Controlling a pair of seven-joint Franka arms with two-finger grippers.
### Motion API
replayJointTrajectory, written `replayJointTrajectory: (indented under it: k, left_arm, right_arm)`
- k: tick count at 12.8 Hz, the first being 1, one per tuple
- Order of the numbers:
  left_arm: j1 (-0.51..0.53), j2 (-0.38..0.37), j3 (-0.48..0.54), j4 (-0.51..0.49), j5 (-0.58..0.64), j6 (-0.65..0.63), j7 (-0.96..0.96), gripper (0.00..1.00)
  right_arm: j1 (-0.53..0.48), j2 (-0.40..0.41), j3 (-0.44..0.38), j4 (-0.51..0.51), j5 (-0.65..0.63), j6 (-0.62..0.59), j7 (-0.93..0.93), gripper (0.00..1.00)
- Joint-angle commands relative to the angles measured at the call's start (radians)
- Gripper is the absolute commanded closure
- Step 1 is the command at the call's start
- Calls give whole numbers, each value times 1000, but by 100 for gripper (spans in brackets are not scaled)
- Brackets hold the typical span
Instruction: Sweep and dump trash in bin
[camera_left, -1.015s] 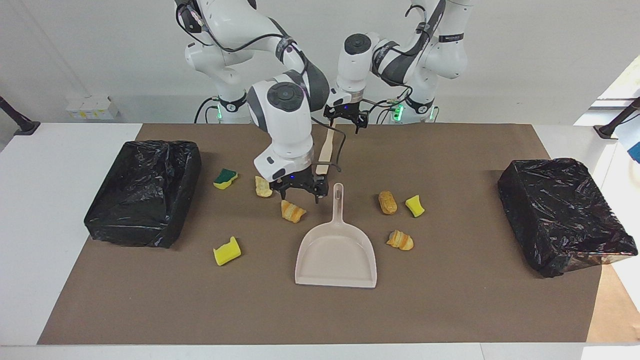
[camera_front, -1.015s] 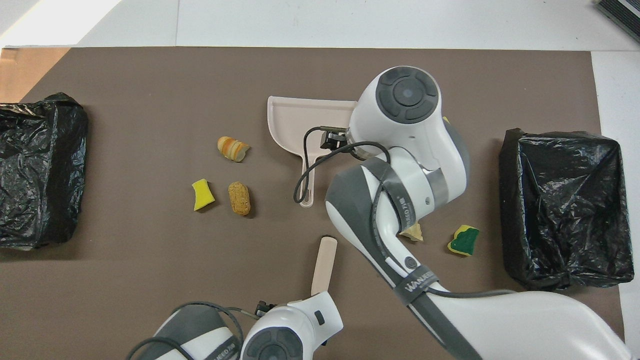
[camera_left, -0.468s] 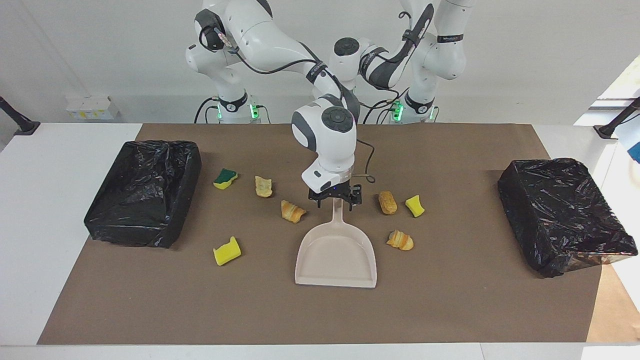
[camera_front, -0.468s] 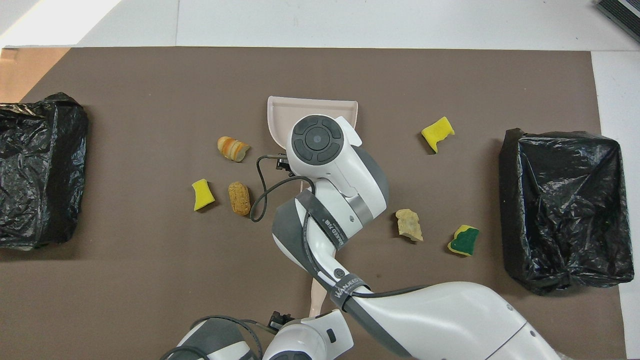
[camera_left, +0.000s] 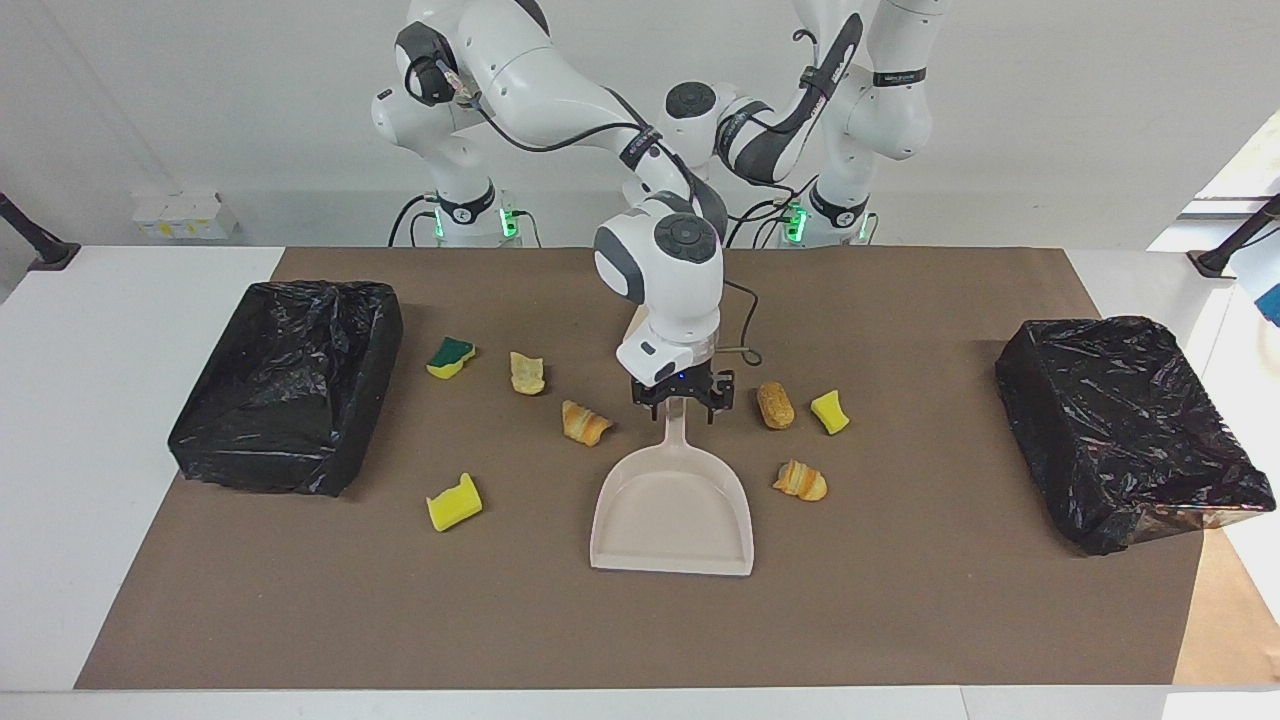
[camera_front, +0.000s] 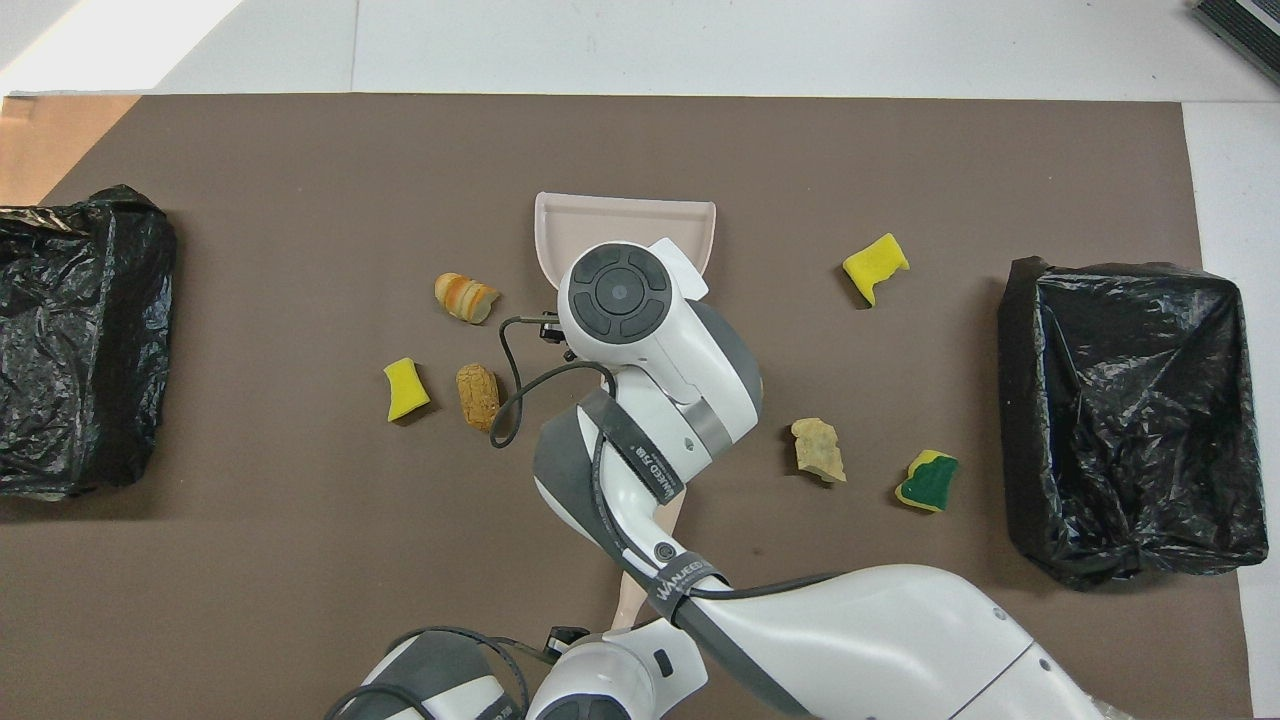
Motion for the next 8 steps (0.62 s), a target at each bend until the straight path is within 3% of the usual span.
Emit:
replayJointTrajectory:
  k: [1,4,8]
  left_arm:
    - [-10,-9,22,4,-7,-52,-15,100]
    - [28,-21,25,56,-1,-194,-18,100]
    - [88,-125,24,63,13,-360,-18,100]
  right_arm:
    - [-3,12,3,-2,-1,18,14,100]
    - [-4,-3,6,-53,3,37,13,99]
    - [-4,-3,6,-53,1,37,14,95]
